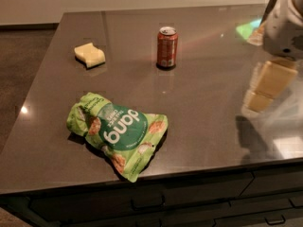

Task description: Pick green rice chip bag

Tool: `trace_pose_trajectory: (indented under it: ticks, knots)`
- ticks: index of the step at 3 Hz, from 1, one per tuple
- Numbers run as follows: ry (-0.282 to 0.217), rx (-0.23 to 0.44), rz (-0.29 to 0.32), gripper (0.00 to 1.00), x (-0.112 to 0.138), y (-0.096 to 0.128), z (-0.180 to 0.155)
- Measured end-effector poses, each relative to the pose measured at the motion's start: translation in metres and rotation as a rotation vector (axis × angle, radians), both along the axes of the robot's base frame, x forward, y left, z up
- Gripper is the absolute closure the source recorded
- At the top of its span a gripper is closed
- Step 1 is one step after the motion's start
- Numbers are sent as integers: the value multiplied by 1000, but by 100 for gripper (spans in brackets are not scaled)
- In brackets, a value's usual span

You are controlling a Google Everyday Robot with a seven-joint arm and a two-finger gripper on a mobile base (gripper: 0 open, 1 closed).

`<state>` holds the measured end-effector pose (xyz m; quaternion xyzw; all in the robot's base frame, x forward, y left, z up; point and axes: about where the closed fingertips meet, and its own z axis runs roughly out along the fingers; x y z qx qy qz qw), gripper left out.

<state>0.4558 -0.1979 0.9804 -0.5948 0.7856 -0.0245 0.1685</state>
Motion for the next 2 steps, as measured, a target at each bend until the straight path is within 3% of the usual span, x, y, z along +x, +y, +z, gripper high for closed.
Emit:
trace_pose_trajectory:
  ticks: [2]
  knots:
    - [43, 119, -33, 0, 37, 78, -5]
